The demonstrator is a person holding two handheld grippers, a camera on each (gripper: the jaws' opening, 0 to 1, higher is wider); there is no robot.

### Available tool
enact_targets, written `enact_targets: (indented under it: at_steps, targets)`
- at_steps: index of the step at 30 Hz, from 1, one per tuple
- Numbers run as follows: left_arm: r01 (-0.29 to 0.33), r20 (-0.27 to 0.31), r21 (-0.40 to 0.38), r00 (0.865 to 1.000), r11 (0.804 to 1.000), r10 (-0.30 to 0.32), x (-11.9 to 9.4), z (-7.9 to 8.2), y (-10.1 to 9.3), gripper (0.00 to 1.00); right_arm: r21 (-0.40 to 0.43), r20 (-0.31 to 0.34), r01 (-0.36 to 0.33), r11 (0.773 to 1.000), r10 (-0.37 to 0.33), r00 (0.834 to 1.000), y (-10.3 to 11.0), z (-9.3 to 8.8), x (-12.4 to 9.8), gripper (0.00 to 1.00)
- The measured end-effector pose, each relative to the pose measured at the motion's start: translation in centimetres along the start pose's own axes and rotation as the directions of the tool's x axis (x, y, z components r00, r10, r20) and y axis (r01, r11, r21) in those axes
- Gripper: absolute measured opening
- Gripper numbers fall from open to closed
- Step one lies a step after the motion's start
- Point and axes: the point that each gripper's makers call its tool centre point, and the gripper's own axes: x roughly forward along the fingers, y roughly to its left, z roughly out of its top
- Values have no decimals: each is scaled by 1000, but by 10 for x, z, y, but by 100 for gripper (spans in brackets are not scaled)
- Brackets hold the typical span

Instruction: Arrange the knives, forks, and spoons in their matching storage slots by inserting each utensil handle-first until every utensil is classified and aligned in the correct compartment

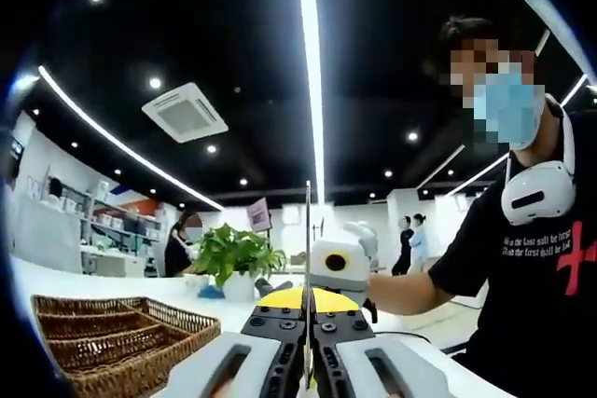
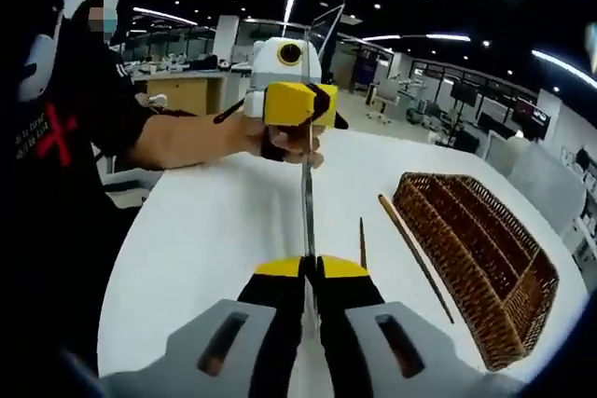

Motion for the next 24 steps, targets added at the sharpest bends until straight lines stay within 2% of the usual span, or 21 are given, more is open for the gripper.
enact_targets:
  at_steps: [1,3,5,9,12,13,14,16,17,19,21,22,23,24]
  targets:
    - [4,-3,-2,1000,1000,-4,-1,0,0,0,-37,-9,13,999,-14,1000,0,0,-1,2]
    - [-7,-23,-2,1000,1000,7,-4,-2,1,2,-13,-21,33,999,-34,999,-1,1,-3,1]
    - [-51,-62,58,997,997,54,-9,-6,11,5,-25,-51,47,999,-48,998,-4,-2,-7,0]
    - [-89,-97,82,991,993,97,-14,-12,19,10,-48,-81,78,996,-82,993,-14,-9,-14,0]
    - [-116,-122,104,984,988,129,-20,-14,25,20,-63,-88,119,991,-125,988,-23,-10,-20,0]
    - [-138,-132,116,979,984,153,-23,-15,29,28,-79,-92,133,988,-140,986,-26,-10,-22,0]
    - [-198,-151,152,964,968,220,-31,-15,41,35,-83,-98,143,986,-151,984,-28,-10,-25,0]
    - [-265,-162,175,942,948,293,-43,-13,53,55,-100,-102,161,982,-171,980,-32,-8,-29,0]
    - [-284,-179,167,933,944,312,-49,-14,57,64,-109,-112,170,979,-182,977,-35,-8,-31,0]
    - [-346,-237,234,886,909,399,-66,-21,74,77,-142,-141,192,971,-212,967,-40,-10,-37,0]
    - [-403,-289,211,845,891,450,-81,-29,83,86,-147,-156,197,969,-219,963,-43,-11,-41,0]
    - [-425,-334,212,815,880,473,-89,-35,87,89,-154,-166,199,968,-224,960,-44,-12,-43,0]
    - [-446,-343,257,787,857,512,-97,-35,94,93,-164,-171,204,965,-232,958,-46,-12,-45,0]
    - [-457,-355,270,771,847,529,-102,-37,97,98,-166,-172,208,964,-236,956,-48,-11,-46,0]
